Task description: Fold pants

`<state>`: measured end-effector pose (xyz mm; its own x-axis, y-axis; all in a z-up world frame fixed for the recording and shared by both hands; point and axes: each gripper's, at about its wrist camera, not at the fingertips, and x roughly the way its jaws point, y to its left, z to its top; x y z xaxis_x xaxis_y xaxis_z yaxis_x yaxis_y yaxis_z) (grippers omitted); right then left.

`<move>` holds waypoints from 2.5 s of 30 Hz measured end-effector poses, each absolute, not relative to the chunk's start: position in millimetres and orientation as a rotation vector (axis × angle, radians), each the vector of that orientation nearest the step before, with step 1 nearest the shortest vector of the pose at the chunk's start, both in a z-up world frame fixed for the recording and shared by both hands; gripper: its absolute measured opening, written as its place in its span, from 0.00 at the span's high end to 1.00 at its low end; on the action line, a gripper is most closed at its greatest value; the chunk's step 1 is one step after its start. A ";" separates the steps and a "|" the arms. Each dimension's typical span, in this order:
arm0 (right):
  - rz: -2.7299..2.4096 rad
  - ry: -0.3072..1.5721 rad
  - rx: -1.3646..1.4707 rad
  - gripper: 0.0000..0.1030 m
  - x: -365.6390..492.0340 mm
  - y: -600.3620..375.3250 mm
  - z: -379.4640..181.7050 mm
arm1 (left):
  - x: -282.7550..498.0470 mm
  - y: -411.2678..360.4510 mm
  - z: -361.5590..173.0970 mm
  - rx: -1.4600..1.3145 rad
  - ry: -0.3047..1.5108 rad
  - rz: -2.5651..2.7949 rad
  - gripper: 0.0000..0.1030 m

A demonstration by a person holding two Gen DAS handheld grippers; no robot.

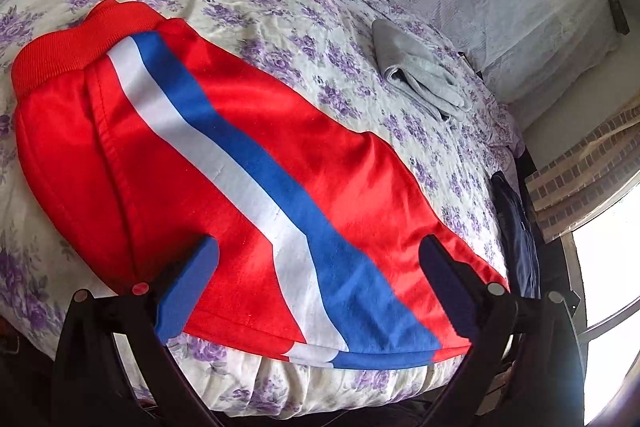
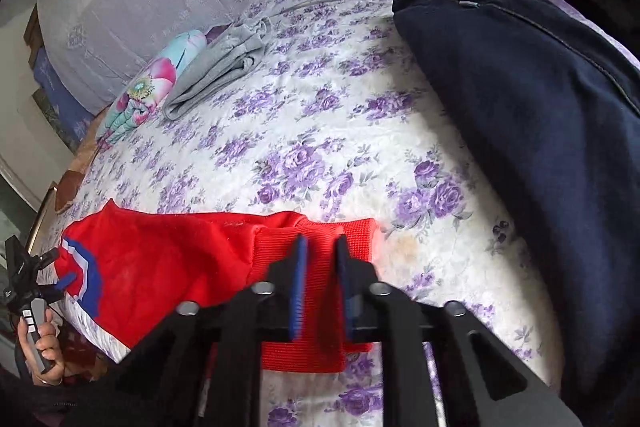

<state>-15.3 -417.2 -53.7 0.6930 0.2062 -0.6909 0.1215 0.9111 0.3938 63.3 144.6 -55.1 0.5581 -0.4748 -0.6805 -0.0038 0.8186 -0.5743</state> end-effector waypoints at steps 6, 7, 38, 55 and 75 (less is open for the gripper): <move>0.083 0.766 0.469 0.90 -23.4 -424.4 -43.5 | 64.2 143.5 -54.9 -0.552 0.952 -0.291 0.05; 0.068 0.771 0.459 0.87 -23.2 -424.5 -45.1 | 64.0 143.5 -54.9 -0.552 0.952 -0.292 0.05; -0.035 0.786 0.416 0.64 -37.9 -438.0 -62.9 | 63.0 144.9 -54.6 -0.528 0.934 -0.262 0.05; 0.175 0.701 0.908 0.35 -63.3 -395.9 -95.2 | 44.4 165.5 -49.3 -0.533 0.914 -0.246 0.05; 0.203 0.503 -0.049 0.89 -36.1 -194.5 38.3 | 37.8 186.9 -54.3 -0.665 0.890 -0.352 0.05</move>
